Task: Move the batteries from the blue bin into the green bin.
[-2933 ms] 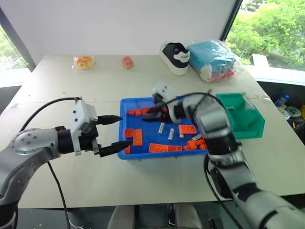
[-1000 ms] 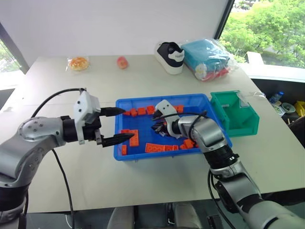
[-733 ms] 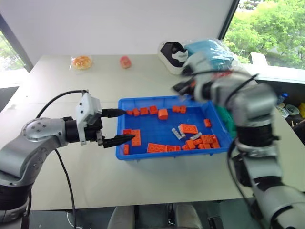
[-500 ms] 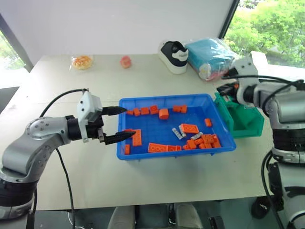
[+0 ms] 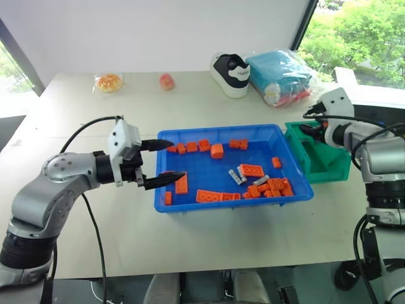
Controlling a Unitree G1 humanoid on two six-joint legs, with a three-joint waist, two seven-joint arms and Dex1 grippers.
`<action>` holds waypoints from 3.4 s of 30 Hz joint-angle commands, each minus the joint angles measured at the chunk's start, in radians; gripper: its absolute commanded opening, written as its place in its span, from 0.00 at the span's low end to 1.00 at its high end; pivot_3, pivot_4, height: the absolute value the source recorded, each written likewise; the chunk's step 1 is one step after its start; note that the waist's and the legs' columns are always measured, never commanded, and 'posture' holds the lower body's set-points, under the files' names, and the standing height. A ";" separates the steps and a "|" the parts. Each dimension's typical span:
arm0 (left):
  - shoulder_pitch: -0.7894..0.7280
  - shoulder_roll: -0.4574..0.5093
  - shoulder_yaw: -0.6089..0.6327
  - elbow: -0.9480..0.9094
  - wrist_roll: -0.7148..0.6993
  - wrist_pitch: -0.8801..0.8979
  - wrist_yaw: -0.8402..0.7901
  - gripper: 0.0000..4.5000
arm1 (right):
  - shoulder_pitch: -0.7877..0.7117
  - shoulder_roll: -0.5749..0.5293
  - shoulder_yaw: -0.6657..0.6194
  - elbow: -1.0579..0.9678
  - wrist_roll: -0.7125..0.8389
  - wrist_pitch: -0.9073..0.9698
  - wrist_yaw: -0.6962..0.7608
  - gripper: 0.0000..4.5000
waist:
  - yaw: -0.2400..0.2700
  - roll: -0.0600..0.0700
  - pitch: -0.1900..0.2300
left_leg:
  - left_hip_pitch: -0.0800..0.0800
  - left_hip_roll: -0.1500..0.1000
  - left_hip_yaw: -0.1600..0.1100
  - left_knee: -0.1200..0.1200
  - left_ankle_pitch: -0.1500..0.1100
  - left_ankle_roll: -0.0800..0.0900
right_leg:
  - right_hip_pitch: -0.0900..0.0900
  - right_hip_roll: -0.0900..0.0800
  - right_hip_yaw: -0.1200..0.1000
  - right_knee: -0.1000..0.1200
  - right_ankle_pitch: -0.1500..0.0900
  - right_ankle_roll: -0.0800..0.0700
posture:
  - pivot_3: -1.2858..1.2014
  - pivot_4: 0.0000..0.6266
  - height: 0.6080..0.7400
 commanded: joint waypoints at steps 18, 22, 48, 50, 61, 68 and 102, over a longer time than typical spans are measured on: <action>-0.028 0.012 0.016 -0.053 -0.024 0.033 -0.005 1.00 | -0.036 -0.104 0.377 -0.029 -0.007 -0.424 0.532 1.00 | 0.000 -0.001 0.000 | 0.000 0.000 0.000 0.002 -0.001 0.000 | 0.000 0.000 -0.001 -0.004 0.000 0.000 | 0.52 0.24 0.75; -0.006 0.014 0.030 -0.074 -0.029 0.039 0.008 1.00 | -0.116 -0.042 0.391 0.102 -0.031 -0.493 0.599 1.00 | -0.002 -0.001 0.000 | 0.000 0.000 0.000 0.001 -0.001 0.001 | 0.002 0.000 -0.001 -0.002 0.003 0.001 | 0.52 0.24 0.75; 0.021 0.035 0.054 -0.112 -0.053 0.061 0.055 1.00 | 0.054 0.087 0.422 -0.244 0.025 0.066 0.469 1.00 | 0.002 -0.002 0.000 | 0.000 0.000 -0.002 0.003 -0.001 0.000 | 0.002 -0.001 -0.001 -0.001 0.001 0.000 | 0.52 0.24 0.75; 0.015 0.036 0.052 -0.108 -0.054 0.061 0.054 1.00 | 0.053 0.093 0.426 -0.226 0.019 0.062 0.452 1.00 | 0.002 -0.002 0.000 | 0.000 0.000 -0.002 0.004 -0.001 0.000 | 0.002 -0.001 -0.001 -0.001 0.001 0.000 | 0.52 0.24 0.75; 0.010 0.033 0.051 -0.106 -0.053 0.060 0.056 1.00 | 0.054 0.089 0.449 -0.147 -0.008 0.003 0.431 0.94 | 0.002 -0.002 0.000 | 0.000 0.000 -0.001 0.004 -0.001 0.000 | 0.003 0.000 -0.001 -0.001 0.001 0.000 | 0.52 0.24 0.75; 0.011 0.035 0.057 -0.102 -0.050 0.055 0.056 1.00 | 0.073 0.088 0.459 -0.181 -0.008 -0.004 0.435 0.26 | 0.001 -0.002 0.000 | 0.000 0.000 -0.001 0.004 -0.001 0.000 | 0.003 0.000 -0.001 0.000 0.001 0.000 | 0.52 0.24 0.75; -0.061 -0.006 -0.031 -0.006 0.003 -0.014 -0.057 1.00 | -0.009 -0.267 0.099 0.035 -0.036 -0.108 0.309 0.99 | 0.001 -0.001 0.001 | 0.000 0.000 0.001 0.004 -0.001 0.001 | 0.002 -0.001 -0.001 -0.002 0.000 0.000 | 0.52 0.24 0.75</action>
